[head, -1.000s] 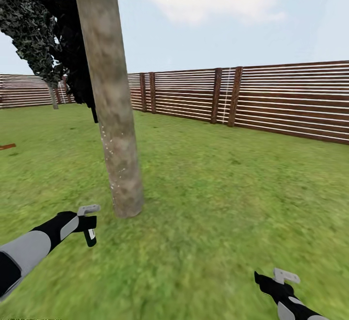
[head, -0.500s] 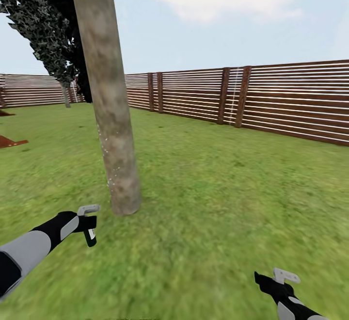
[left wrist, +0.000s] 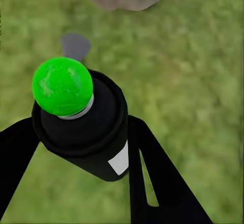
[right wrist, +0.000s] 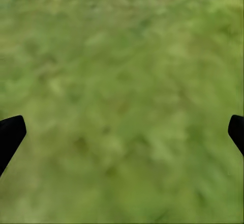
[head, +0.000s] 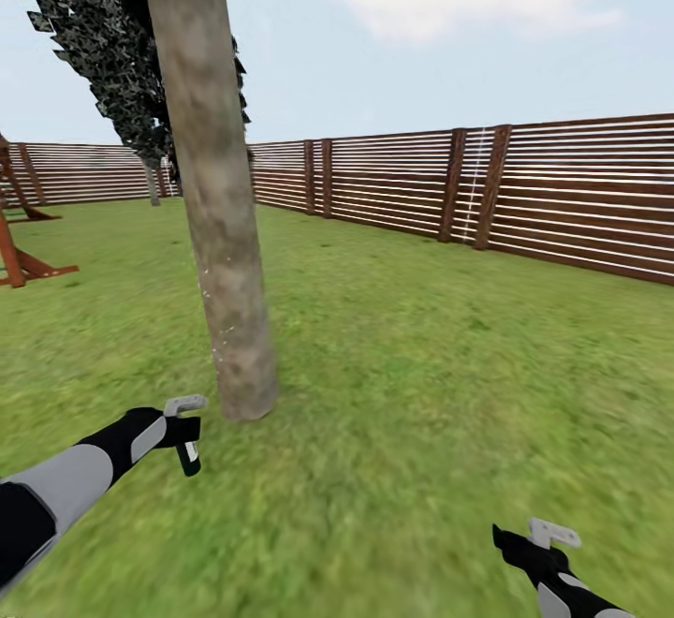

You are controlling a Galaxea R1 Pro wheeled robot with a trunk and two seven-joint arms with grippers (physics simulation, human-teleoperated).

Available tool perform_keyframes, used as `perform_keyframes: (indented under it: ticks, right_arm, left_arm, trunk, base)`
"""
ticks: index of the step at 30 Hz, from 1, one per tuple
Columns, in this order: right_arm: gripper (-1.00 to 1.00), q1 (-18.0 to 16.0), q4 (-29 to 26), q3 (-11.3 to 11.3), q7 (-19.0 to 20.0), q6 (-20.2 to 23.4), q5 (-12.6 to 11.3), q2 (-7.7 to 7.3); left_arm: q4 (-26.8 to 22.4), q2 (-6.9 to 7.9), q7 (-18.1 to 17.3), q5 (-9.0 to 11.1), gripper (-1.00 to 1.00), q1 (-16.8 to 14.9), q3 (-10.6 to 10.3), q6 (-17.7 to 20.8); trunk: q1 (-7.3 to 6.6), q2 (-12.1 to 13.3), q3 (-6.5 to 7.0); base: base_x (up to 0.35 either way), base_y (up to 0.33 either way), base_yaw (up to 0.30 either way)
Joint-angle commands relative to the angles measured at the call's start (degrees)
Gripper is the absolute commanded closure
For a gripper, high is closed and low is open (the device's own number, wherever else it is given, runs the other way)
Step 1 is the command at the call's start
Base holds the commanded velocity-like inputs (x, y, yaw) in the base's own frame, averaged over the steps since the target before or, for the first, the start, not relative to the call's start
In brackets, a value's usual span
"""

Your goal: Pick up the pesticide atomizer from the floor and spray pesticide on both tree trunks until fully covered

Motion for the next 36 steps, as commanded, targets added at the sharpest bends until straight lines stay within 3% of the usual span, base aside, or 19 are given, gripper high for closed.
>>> perform_keyframes:
  ticks: [1, 6, 13, 22, 36]
  right_arm:
    - [-1.00, 0.0, 0.0, 0.5, 0.2, -0.2, -0.6, 0.04]
    - [-1.00, 0.0, 0.0, 0.6, 0.2, -0.2, -0.6, 0.13]
    - [-1.00, 0.0, 0.0, 0.4, 0.1, -0.2, -0.7, -0.18]
    - [-1.00, -0.1, 0.0, 0.5, 0.2, -0.3, -0.6, -0.20]
    - [-1.00, 0.0, 0.0, 0.6, 0.2, -0.3, -0.6, -0.12]
  left_arm:
    - [0.0, -0.01, -0.1, 0.0, 1.00, -0.1, -0.1, 0.2]
    - [0.0, -0.70, -0.1, 0.1, 1.00, -0.1, -0.2, 0.2]
    - [0.0, -3.10, -0.1, 0.0, 1.00, 0.6, -0.2, 0.2]
    - [0.0, -3.20, 0.0, -0.1, 1.00, 1.4, -0.2, 1.6]
    - [-0.4, -3.21, 0.0, -0.5, 1.00, 1.2, 0.1, 2.2]
  trunk:
    - [0.01, 0.0, -0.08]
    - [0.01, 0.0, -0.23]
    - [0.01, 0.0, -0.45]
    - [0.01, 0.0, -0.57]
    - [0.01, 0.0, -0.78]
  base:
    - [0.249, -0.221, 0.244]
    - [0.249, -0.229, 0.245]
    - [0.176, -0.271, 0.236]
    - [0.006, -0.315, 0.068]
    - [0.097, -0.125, 0.129]
